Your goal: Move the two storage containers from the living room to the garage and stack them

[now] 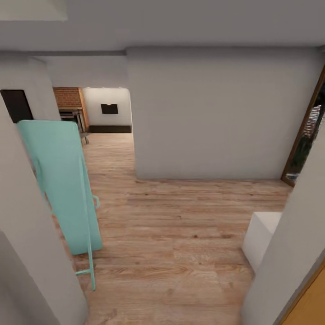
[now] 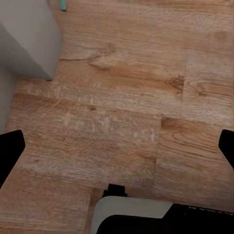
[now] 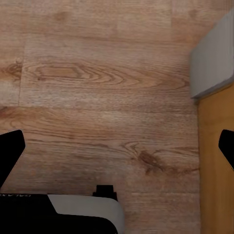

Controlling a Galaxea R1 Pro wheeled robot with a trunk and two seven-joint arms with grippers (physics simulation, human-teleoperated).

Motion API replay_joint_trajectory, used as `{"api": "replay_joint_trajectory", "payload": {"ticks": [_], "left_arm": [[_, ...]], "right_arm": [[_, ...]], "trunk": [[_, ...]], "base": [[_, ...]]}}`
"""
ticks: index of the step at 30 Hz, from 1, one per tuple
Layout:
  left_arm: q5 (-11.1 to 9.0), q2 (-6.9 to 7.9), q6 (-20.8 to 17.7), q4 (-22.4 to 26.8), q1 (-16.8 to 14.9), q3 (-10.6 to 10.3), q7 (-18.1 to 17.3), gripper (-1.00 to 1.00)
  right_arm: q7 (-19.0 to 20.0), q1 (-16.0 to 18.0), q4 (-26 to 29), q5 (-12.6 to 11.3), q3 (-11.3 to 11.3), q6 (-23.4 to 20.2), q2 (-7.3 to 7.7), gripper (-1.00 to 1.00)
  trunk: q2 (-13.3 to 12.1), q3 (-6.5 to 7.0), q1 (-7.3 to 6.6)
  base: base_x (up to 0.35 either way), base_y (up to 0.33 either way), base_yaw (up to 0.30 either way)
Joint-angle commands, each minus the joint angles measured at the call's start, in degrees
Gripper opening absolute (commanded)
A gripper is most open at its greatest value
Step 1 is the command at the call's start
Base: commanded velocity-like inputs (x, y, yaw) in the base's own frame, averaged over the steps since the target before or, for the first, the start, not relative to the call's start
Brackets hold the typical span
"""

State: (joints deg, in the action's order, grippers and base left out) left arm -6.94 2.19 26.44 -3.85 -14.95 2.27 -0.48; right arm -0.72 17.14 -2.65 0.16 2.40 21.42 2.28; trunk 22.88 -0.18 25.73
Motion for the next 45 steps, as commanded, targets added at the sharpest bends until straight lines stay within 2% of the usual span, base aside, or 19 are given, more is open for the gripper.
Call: {"api": "replay_joint_trajectory", "payload": {"ticks": [1, 24, 36, 45], "left_arm": [[-0.1, 0.0, 0.4, -0.3, -0.1, 0.2, -0.1, 1.0], [-0.1, 0.0, 0.4, -0.3, -0.1, 0.2, -0.1, 1.0], [-0.1, 0.0, 0.4, -0.3, -0.1, 0.2, -0.1, 1.0], [-0.1, 0.0, 0.4, -0.3, -0.1, 0.2, -0.1, 1.0]], "right_arm": [[-0.1, 0.1, -0.3, 0.0, 0.2, 0.4, 0.0, 1.0], [-0.1, 0.1, -0.3, 0.0, 0.2, 0.4, 0.0, 1.0], [-0.1, 0.1, -0.3, 0.0, 0.2, 0.4, -0.01, 1.0], [-0.1, 0.1, -0.3, 0.0, 0.2, 0.4, 0.0, 1.0]], "trunk": [[0.0, -0.02, 0.06], [0.0, -0.02, 0.06], [0.0, -0.02, 0.06], [0.0, -0.02, 0.06]], "base": [[0.326, 0.0, 0.001], [0.326, -0.026, 0.001], [0.326, 0.0, 0.187], [0.326, 0.0, 0.025]]}}
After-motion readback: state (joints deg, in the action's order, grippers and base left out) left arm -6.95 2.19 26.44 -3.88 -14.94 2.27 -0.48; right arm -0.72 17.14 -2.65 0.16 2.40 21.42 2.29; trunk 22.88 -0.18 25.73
